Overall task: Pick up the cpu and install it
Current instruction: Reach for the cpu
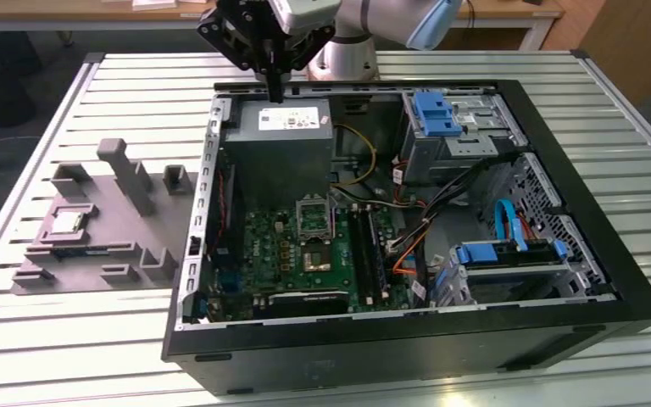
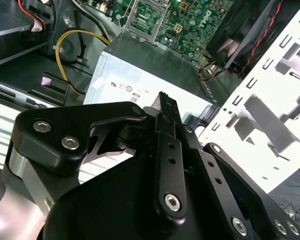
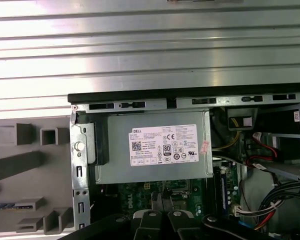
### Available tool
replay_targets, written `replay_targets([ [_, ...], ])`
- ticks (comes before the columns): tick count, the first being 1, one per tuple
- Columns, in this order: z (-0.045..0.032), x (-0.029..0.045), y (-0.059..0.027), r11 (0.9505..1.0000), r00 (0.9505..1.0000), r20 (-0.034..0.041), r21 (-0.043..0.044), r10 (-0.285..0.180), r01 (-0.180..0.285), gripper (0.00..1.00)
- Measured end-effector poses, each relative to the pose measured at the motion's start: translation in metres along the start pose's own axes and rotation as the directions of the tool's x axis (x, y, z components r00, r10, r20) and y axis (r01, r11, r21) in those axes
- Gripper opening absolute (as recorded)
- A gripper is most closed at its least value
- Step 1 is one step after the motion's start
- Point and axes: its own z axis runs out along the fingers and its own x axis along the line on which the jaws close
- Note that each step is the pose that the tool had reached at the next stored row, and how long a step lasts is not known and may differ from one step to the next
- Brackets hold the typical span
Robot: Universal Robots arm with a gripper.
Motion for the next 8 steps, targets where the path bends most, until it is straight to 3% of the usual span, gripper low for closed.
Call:
replay_targets([
  [8,-0.0001,0.0015,-0.0001,1.0,1.0,0.0,0.0,0.0,0.0,0.11],
])
